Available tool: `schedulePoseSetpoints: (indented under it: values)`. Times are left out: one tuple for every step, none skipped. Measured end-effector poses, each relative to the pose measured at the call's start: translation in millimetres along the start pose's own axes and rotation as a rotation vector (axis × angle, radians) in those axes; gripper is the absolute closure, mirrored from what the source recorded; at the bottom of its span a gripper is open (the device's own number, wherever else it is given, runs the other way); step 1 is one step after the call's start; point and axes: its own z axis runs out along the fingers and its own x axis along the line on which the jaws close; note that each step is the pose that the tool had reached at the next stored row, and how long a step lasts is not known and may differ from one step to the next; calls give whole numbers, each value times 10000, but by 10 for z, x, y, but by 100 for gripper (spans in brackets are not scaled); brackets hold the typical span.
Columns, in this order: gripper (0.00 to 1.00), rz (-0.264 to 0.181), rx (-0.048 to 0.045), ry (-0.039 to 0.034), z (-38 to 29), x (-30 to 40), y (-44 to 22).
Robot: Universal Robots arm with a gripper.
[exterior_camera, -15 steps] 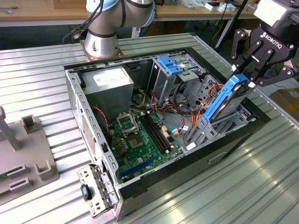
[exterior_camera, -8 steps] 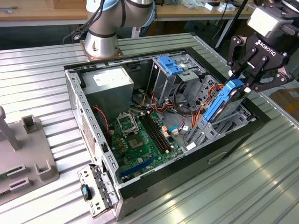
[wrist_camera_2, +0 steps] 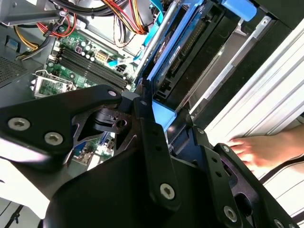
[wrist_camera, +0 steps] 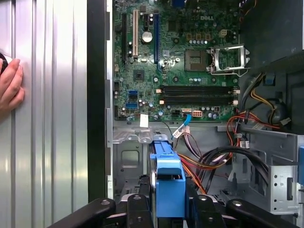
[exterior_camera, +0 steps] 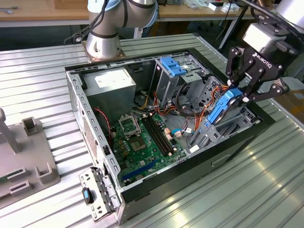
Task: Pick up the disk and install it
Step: 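Insert the disk into the insertion slot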
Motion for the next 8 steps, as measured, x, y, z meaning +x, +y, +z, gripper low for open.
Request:
schedulePoseSetpoints:
  values:
    - [64, 0, 0, -1, 30, 2, 0]
    - [64, 0, 0, -1, 85, 6, -1]
    - [64, 0, 0, -1, 114, 9, -1]
    - [64, 0, 0, 1, 134, 10, -2]
    - [64, 0, 0, 2, 135, 10, -2]
    - [64, 0, -1, 3, 135, 10, -2]
    - [64, 0, 0, 0, 137, 10, -2]
    - [64, 0, 0, -1, 139, 10, -2]
